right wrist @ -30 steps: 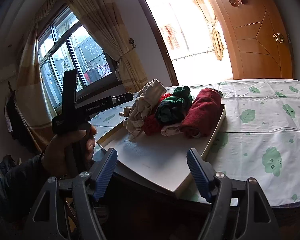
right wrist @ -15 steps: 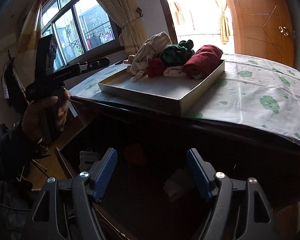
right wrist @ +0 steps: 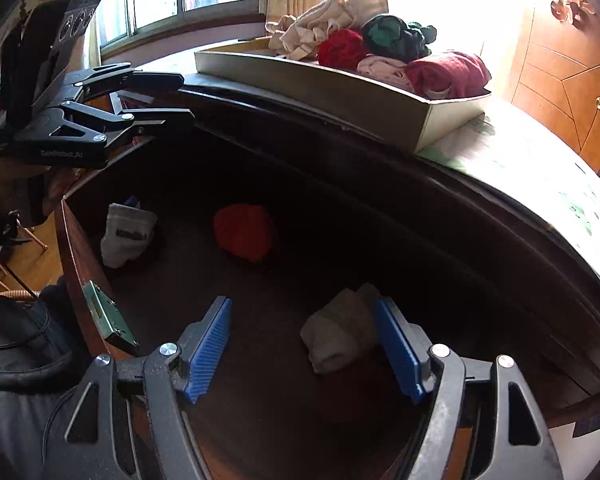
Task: Take underwear out of drawer
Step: 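Withdraw both tools from the tray and lower them into the drawer, then grasp the beige sock with the right tool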
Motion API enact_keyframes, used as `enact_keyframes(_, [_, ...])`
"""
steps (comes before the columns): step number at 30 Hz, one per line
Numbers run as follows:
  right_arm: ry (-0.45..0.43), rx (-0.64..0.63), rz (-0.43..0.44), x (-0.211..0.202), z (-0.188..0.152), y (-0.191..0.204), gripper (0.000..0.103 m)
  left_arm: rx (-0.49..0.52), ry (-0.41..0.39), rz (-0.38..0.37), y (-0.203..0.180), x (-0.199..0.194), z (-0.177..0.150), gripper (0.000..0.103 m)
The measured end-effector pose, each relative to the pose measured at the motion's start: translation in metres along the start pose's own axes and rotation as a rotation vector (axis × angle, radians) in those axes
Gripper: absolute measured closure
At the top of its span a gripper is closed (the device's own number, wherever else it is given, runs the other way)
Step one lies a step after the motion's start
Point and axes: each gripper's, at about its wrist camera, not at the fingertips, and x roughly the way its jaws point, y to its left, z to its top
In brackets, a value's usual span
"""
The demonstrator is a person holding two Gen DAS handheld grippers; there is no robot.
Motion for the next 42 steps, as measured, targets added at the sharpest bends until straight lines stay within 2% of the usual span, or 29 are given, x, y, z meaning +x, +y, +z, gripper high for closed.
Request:
enact_keyframes(4, [0.070, -0.019, -0.020, 0.016, -0.001, -0.001, 0.029, 0.062, 0.095, -0.019, -0.012, 0.018, -0.007, 0.024])
enact_keyframes(13, [0.200, -0.071, -0.033, 0.044, 0.006, 0.001, 0.029, 0.241, 0.251, -0.072, -0.043, 0.048, -0.019, 0.024])
enact_keyframes(16, [0.231, -0.091, -0.036, 0.053, 0.011, 0.004, 0.029, 0.278, 0.273, -0.078, -0.048, 0.053, -0.018, 0.024])
enact_keyframes(22, [0.298, -0.109, -0.034, 0.070, 0.016, 0.002, 0.029, 0.314, 0.373, -0.151, -0.054, 0.074, -0.022, 0.024])
enact_keyframes(25, [0.325, -0.120, -0.048, 0.078, 0.016, 0.001, 0.035, 0.336, 0.397, -0.143, -0.057, 0.083, -0.025, 0.024])
enact_keyframes(28, [0.364, -0.126, -0.046, 0.087, 0.015, 0.000, 0.051, 0.351, 0.420, -0.156, -0.061, 0.090, -0.028, 0.024])
enact_keyframes(30, [0.378, -0.131, -0.040, 0.091, 0.016, 0.001, 0.054, 0.363, 0.445, -0.166, -0.064, 0.096, -0.030, 0.024])
enact_keyframes(32, [0.384, -0.128, -0.034, 0.095, 0.017, -0.001, 0.065, 0.378, 0.446, -0.153, -0.070, 0.104, -0.027, 0.024])
enact_keyframes(42, [0.337, -0.105, 0.050, 0.080, 0.012, -0.017, 0.069, 0.403, 0.484, -0.158, -0.087, 0.124, -0.034, 0.024])
